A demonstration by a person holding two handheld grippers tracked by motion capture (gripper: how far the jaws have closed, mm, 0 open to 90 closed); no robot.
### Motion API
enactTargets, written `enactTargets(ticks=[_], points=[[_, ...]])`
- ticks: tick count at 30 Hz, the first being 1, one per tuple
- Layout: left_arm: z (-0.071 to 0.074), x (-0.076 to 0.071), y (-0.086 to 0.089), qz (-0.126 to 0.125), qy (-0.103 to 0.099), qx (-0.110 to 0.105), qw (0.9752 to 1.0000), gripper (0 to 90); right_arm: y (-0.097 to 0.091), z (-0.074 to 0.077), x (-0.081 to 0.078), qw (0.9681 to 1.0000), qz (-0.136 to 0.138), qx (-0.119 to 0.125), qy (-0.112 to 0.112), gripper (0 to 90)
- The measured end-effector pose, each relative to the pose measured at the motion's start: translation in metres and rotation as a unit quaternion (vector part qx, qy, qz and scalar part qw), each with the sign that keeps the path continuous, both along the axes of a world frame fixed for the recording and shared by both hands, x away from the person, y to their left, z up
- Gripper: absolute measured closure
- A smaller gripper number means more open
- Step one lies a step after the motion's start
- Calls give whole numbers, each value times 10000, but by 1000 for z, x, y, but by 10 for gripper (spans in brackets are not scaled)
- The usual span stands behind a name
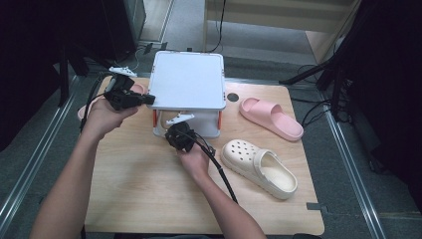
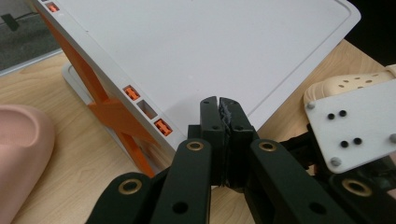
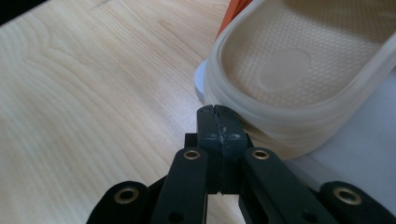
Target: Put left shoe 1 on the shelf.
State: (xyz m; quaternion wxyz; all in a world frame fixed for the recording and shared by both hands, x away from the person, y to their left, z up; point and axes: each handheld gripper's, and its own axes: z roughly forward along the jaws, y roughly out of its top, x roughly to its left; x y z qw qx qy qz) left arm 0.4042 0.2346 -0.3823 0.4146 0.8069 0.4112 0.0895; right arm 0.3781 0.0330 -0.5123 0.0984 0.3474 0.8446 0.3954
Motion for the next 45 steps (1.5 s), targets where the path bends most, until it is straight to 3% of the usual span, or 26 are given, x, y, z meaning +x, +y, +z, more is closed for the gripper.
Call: enactTargets(ticks=[7, 14, 19, 24, 29, 31, 37, 45], points=[[0, 1, 3, -21, 42, -98, 9999, 877, -1, 9, -5, 9998, 126, 75, 149, 900], [1, 1, 3, -127, 90, -130, 9998, 744, -20, 29, -24, 9976, 514, 379, 261, 888], [6, -6, -2, -85, -32, 51, 9999, 605, -38, 42, -39, 9957, 707, 532, 273, 829], [12, -11, -5, -138, 57, -68, 9999, 483, -61, 51, -52, 9940, 833, 667, 245, 759], [14, -16, -10, -268, 204, -173, 9993, 419, -85, 54, -63, 9933, 823, 669, 459, 736], [14, -20, -13, -321, 266, -255, 9988, 396, -91, 56, -65, 9938, 824, 621, 422, 725], [12, -33, -20, -473, 190, -208, 9985, 357, -122, 62, -72, 9945, 695, 702, 354, 699], [5, -49, -14, -395, 139, -172, 9990, 341, -157, 67, -77, 9954, 568, 724, 283, 700]])
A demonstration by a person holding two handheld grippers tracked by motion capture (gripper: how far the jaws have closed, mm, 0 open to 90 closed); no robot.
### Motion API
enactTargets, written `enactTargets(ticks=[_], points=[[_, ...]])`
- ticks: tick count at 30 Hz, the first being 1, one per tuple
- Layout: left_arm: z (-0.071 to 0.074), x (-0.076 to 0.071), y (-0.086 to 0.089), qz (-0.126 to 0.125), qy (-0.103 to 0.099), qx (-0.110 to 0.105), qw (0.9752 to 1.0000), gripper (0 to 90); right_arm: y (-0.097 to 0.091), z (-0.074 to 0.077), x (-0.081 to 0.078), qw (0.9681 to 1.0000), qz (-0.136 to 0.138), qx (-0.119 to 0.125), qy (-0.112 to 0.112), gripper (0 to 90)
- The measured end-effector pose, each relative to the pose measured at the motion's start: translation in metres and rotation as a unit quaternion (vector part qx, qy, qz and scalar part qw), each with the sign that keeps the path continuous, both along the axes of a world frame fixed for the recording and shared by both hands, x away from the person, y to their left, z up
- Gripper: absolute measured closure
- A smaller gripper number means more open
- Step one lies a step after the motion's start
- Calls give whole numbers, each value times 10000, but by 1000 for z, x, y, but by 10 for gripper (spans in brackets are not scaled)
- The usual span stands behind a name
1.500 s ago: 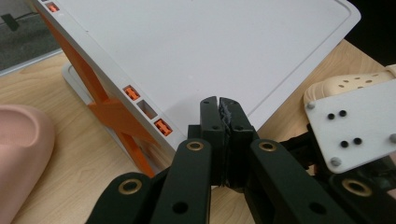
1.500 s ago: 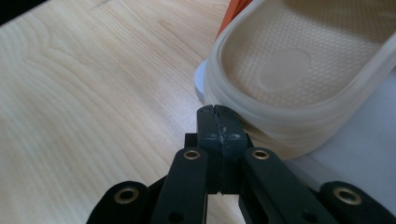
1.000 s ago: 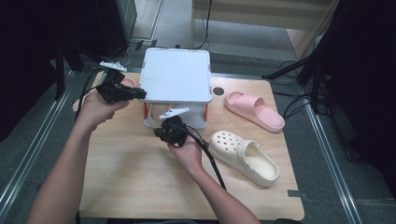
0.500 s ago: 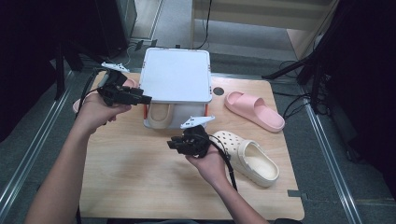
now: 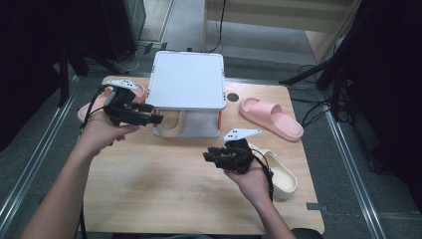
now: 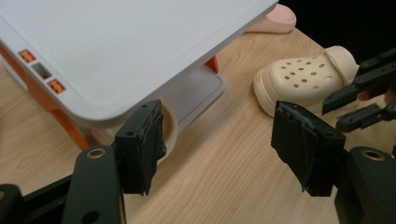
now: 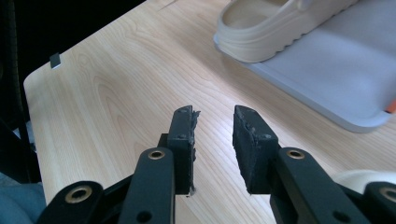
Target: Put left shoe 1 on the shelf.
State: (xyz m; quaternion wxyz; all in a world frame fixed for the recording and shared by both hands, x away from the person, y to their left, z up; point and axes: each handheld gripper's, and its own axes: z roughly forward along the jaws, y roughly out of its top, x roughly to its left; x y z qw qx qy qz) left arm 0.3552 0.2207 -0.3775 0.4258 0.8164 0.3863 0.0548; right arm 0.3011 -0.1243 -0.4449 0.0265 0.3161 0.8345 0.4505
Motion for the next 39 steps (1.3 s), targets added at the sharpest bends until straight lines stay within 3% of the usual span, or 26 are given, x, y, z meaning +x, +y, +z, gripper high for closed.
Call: enactTargets(ticks=[15, 22, 39], points=[[-18, -11, 1, 117, 45, 72, 9999, 333, -51, 6, 4, 9997, -208, -74, -101, 668], [-26, -8, -18, -198, -76, 119, 9997, 333, -74, 6, 0, 9988, -474, -59, -56, 660], [-32, 11, -61, -664, -54, 166, 9976, 333, -108, 4, -26, 9944, -1051, -77, -86, 647]])
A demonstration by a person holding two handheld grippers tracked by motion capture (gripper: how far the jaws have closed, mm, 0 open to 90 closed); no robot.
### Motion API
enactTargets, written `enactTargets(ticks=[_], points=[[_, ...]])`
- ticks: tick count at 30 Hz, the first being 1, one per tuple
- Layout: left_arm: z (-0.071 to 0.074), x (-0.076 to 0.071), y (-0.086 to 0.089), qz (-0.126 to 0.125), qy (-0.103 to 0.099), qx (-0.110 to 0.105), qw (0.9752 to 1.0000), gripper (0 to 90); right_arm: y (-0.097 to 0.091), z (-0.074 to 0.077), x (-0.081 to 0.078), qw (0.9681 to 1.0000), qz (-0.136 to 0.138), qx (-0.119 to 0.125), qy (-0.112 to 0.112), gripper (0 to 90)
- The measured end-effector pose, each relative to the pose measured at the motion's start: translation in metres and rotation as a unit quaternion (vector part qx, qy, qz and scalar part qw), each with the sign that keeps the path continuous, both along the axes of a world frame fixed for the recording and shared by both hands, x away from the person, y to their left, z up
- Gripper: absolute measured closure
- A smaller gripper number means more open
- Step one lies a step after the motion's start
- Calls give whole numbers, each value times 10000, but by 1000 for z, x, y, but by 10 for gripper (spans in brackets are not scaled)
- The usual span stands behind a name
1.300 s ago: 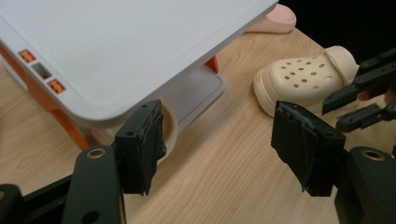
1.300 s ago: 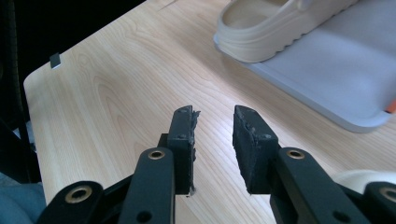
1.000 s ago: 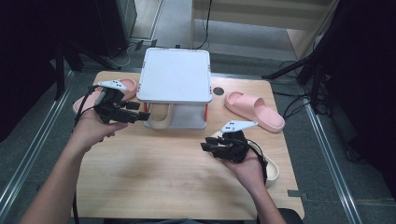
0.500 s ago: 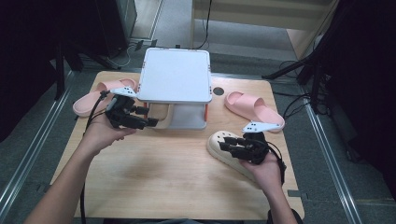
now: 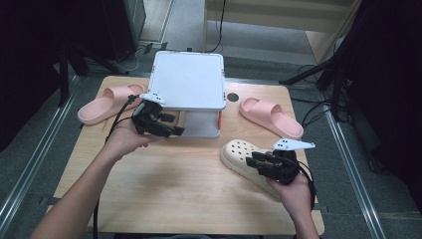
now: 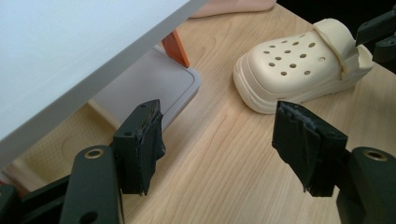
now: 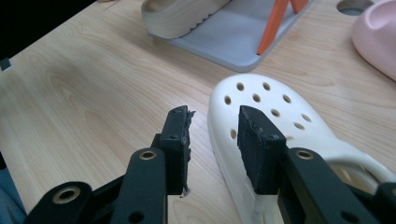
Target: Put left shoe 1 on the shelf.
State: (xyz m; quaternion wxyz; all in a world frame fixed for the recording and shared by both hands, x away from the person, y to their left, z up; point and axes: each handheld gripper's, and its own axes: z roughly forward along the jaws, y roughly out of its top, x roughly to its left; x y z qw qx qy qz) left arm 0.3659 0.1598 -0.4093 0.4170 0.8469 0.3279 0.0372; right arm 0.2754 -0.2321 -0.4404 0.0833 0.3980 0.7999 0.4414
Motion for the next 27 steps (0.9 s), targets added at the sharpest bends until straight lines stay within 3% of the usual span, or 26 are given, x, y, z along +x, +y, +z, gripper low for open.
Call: enactTargets(ticks=[8, 11, 13, 20, 27], points=[[-2, 6, -9, -65, -43, -16, 10000, 333, -11, -5, -7, 9997, -211, -109, 48, 631], [-3, 6, -10, -55, -41, -49, 10000, 334, -16, -7, -8, 9997, -233, -33, 59, 621], [-2, 7, -10, -49, -61, -58, 10000, 333, -18, -9, -9, 9992, -334, -204, 82, 608], [-1, 7, -7, 14, -105, -85, 9999, 336, -22, -23, -3, 9982, -367, -339, 332, 608], [1, 4, -4, 57, -152, -3, 9999, 336, -13, -32, 6, 9980, -193, -392, 462, 680]])
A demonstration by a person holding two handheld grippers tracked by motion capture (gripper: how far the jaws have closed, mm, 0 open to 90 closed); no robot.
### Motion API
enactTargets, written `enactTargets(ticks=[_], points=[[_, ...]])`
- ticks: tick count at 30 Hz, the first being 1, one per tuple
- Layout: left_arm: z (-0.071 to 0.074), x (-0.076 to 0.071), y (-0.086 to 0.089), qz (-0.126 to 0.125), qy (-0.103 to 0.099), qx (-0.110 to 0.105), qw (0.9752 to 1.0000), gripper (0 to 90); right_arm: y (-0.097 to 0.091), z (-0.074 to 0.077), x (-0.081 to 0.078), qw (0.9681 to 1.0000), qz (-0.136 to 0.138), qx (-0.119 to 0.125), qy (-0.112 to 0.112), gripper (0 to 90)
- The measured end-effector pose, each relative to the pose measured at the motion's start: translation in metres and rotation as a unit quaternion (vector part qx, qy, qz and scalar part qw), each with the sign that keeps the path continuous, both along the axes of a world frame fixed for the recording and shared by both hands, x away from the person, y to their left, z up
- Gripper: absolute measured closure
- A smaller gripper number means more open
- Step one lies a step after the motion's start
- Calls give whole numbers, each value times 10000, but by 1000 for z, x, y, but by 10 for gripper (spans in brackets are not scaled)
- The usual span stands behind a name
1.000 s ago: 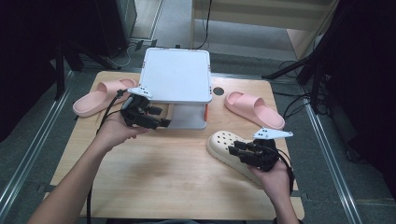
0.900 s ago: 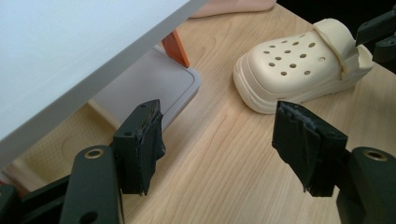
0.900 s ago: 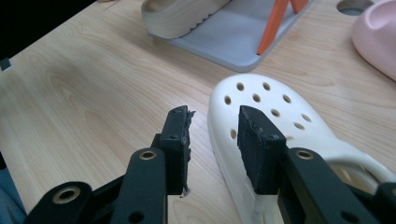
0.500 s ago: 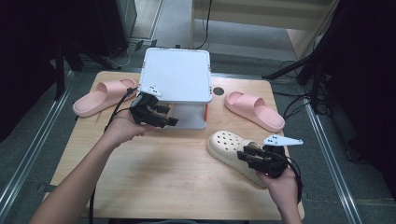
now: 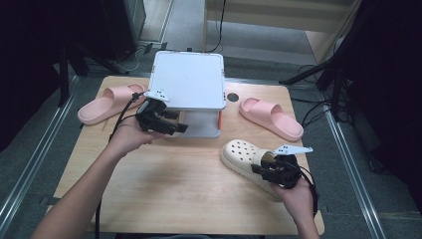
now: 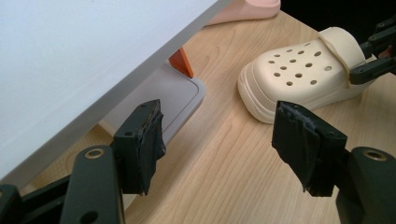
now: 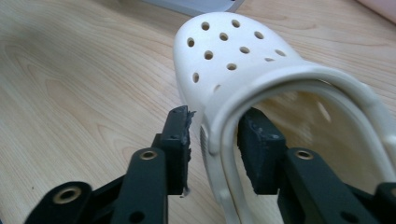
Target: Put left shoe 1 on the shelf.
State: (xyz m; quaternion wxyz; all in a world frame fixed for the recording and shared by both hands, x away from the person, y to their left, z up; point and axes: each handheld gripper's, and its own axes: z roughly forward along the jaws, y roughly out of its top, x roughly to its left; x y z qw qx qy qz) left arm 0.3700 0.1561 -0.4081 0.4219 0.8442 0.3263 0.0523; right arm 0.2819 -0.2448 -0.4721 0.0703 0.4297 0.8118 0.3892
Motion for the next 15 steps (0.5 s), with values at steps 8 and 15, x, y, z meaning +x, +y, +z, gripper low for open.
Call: enactTargets(ticks=[8, 15], points=[[1, -9, 12, 148, -63, -35, 9999, 336, 13, 1, 13, 9995, 33, -72, 295, 770], [1, -20, 26, 334, -116, 12, 9994, 336, 41, 15, 18, 9990, 451, -10, 48, 769]])
